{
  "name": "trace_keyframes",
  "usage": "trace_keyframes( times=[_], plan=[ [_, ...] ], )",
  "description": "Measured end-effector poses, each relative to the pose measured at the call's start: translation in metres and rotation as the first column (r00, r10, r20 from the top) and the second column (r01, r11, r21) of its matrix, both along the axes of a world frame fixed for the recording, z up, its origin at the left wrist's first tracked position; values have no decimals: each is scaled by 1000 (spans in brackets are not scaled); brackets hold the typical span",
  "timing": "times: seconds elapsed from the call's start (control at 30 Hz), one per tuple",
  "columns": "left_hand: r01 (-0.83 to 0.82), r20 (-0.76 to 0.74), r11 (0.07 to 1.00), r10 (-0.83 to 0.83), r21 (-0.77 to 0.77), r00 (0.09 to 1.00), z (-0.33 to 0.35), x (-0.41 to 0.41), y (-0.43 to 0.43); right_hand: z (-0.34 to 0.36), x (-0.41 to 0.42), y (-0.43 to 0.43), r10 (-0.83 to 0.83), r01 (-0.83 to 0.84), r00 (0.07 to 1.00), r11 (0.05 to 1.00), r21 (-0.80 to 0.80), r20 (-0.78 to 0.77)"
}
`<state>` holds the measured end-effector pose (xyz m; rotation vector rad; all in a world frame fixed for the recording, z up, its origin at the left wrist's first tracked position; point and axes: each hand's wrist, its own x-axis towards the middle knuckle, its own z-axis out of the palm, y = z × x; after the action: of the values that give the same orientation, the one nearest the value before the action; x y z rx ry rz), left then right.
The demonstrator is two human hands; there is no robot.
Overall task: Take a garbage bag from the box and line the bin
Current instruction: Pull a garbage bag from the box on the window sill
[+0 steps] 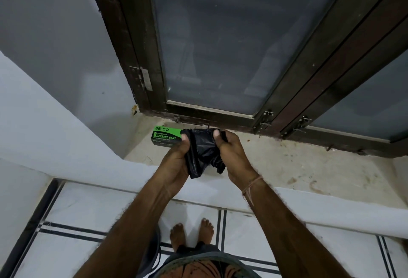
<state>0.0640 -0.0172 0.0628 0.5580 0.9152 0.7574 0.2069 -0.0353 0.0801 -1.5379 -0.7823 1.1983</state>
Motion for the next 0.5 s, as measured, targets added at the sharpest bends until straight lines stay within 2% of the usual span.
trace_keyframes(
  times=[0.13,0.33,0.5],
  plan=[
    [19,-47,999,-17,44,999,0,0,2,2,0,-1,158,-158,987,987,22,-1],
    [-36,-11,999,35,-32,999,-6,-8,3,-6,7,2,52,-50,998,998,-44,46],
    [-13,-11,1000,13,-16,1000,-4,-3,2,-8,6,5,-15,18,999,998,-65,37]
  ],
)
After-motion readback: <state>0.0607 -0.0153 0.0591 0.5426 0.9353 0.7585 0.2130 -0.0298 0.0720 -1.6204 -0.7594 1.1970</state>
